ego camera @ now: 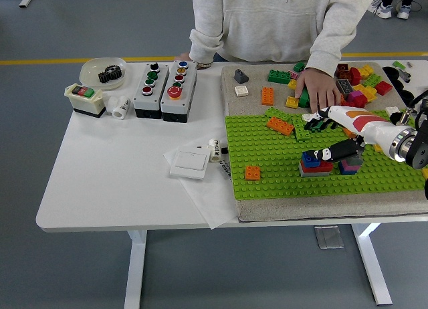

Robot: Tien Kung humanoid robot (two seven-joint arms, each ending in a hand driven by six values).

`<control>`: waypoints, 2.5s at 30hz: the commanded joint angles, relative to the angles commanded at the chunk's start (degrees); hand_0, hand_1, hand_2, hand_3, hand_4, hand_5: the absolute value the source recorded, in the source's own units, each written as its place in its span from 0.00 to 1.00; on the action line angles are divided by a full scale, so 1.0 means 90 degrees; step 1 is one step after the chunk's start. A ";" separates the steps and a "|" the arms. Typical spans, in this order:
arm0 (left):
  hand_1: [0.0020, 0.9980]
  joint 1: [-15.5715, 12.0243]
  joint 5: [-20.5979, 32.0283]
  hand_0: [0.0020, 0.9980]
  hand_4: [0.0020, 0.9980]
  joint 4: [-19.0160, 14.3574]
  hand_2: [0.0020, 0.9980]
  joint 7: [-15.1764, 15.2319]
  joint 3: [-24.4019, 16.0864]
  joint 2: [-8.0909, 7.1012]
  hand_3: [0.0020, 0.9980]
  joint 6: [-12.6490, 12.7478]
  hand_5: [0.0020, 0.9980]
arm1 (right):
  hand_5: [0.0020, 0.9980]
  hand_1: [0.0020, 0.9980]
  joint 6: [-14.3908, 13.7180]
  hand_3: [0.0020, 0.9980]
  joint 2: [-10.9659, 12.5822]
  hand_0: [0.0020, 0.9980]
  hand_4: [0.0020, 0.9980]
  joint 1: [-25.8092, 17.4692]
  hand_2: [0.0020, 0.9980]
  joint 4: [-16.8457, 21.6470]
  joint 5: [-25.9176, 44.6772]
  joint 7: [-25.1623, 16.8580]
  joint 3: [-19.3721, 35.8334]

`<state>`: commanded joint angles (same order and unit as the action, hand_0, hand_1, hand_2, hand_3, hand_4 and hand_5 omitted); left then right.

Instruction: Pick up the brick,pile it on top of brick,press brick,pick up the brick,pile it on top of brick,press brick

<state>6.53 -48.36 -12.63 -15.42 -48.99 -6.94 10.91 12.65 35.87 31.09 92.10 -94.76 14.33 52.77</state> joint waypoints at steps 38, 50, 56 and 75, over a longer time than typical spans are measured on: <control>0.80 0.0081 0.0231 0.77 0.76 0.0001 0.79 0.0054 0.0180 0.0023 0.67 -0.0002 0.64 | 0.38 0.71 -0.0555 0.61 -0.0070 0.71 0.69 -0.0425 0.75 -0.0066 -0.1430 -0.0672 -0.0595; 0.80 0.0094 0.0249 0.77 0.76 0.0002 0.79 0.0059 0.0191 0.0025 0.67 0.0007 0.64 | 0.38 0.71 -0.0491 0.61 -0.0093 0.71 0.70 -0.0395 0.75 -0.0214 -0.1474 -0.0660 -0.0607; 0.80 0.0097 0.0256 0.77 0.76 0.0000 0.79 0.0056 0.0195 0.0027 0.67 0.0010 0.64 | 0.38 0.71 -0.0473 0.61 -0.0111 0.71 0.70 -0.0394 0.75 -0.0314 -0.1477 -0.0656 -0.0633; 0.80 0.0099 0.0254 0.77 0.76 0.0000 0.79 0.0058 0.0195 0.0034 0.67 0.0014 0.64 | 0.39 0.71 -0.0382 0.62 -0.0102 0.71 0.72 -0.0406 0.75 -0.0424 -0.1517 -0.0590 -0.0685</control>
<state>7.42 -46.07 -12.63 -14.90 -47.24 -6.64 11.03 9.21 34.95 27.44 88.28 -108.41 9.02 46.60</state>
